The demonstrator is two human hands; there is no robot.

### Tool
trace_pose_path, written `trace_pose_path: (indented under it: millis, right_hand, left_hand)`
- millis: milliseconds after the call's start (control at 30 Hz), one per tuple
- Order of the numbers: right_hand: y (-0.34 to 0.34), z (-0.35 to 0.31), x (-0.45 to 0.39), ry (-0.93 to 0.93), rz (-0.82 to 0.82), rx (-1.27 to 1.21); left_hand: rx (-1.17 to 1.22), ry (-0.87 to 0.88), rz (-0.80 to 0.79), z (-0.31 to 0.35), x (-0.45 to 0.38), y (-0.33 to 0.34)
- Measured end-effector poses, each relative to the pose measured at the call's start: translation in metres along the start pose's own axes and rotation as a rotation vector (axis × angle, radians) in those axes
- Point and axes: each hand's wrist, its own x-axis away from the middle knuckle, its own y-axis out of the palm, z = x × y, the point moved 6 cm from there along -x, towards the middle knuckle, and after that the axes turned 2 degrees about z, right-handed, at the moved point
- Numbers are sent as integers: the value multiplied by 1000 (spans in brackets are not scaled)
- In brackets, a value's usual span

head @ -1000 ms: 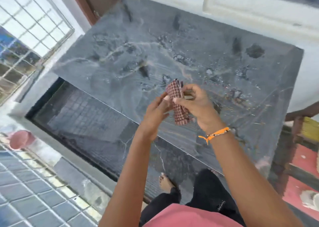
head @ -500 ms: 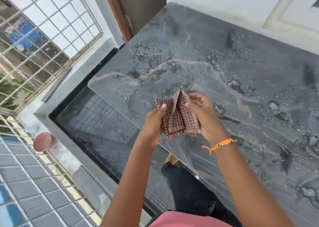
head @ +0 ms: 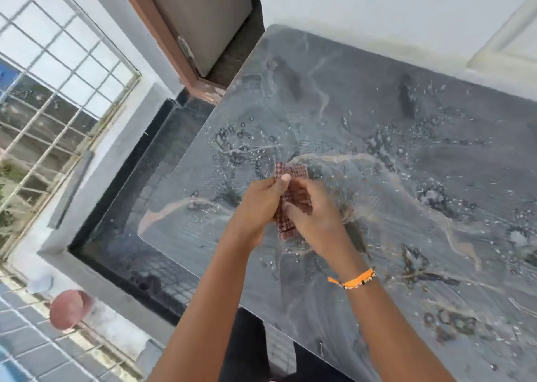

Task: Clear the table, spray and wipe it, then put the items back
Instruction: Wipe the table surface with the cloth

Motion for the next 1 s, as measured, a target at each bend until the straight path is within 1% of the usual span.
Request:
trace_pose_path:
  millis: [33,100,167,200,267,333,433,500,533,567,600,667,700,733,767,833,867,900,967,1000]
  right_hand:
    - [7,-1,-5,21,5,15]
    - [12,-2,-20,66,65,32]
    - [10,0,-31,156,162,-5]
    - [9,1,-35,212,222,-48]
    - [9,-1,-40,311,323,-187]
    - [18,-9,-49,361,355,-368]
    - [46,-25,-68,367,325,-626]
    - [60,-29,-75,377,310,-720]
    - [68,-30,-80,382,332,-724]
    - [74,-30,-84,371,378,-666]
    - [75,-31,-88,339,445,-513]
    - [71,-37,-93,273,587,-27]
    - [69,-41,-94,248,632,178]
    - [70,-41,-95,234,640,237]
    - [74,-36,-97,257,605,176]
    - [86,-25,-97,384,502,-204]
    - [90,-21,-99,422,481,-385]
    - [90,-22,-102,412,487,-463]
    - [79,-26,-115,337,564,-394]
    - [73,-28,-124,307,592,-353]
  left_hand:
    - [41,-43,-77,1,-5,-2]
    - [139,-139,-246,4,-17,-6]
    - [150,-189,-335,8,-27,-17]
    - [122,-200,-360,9,-34,-23]
    - [27,-205,-356,8,-51,-38]
    - [-45,-231,-371,5,-66,-51]
    - [44,-263,-448,5,-87,-71]
    - [149,-260,-431,10,-99,-80]
    - [188,-263,-425,11,-107,-87]
    - [214,-261,-419,11,-114,-93]
    - [219,-249,-415,11,-120,-98]
    - [203,-236,-397,10,-129,-104]
    - [203,-237,-391,10,-131,-106]
    - [219,-241,-387,11,-132,-107]
    - [244,-247,-393,13,-134,-107]
    - [291,-245,-411,17,-135,-108]
    - [290,-229,-421,21,-137,-109]
    - [256,-196,-425,27,-139,-109]
    - [72,-73,-389,44,-144,-111]
    - [-42,12,-347,54,-149,-113]
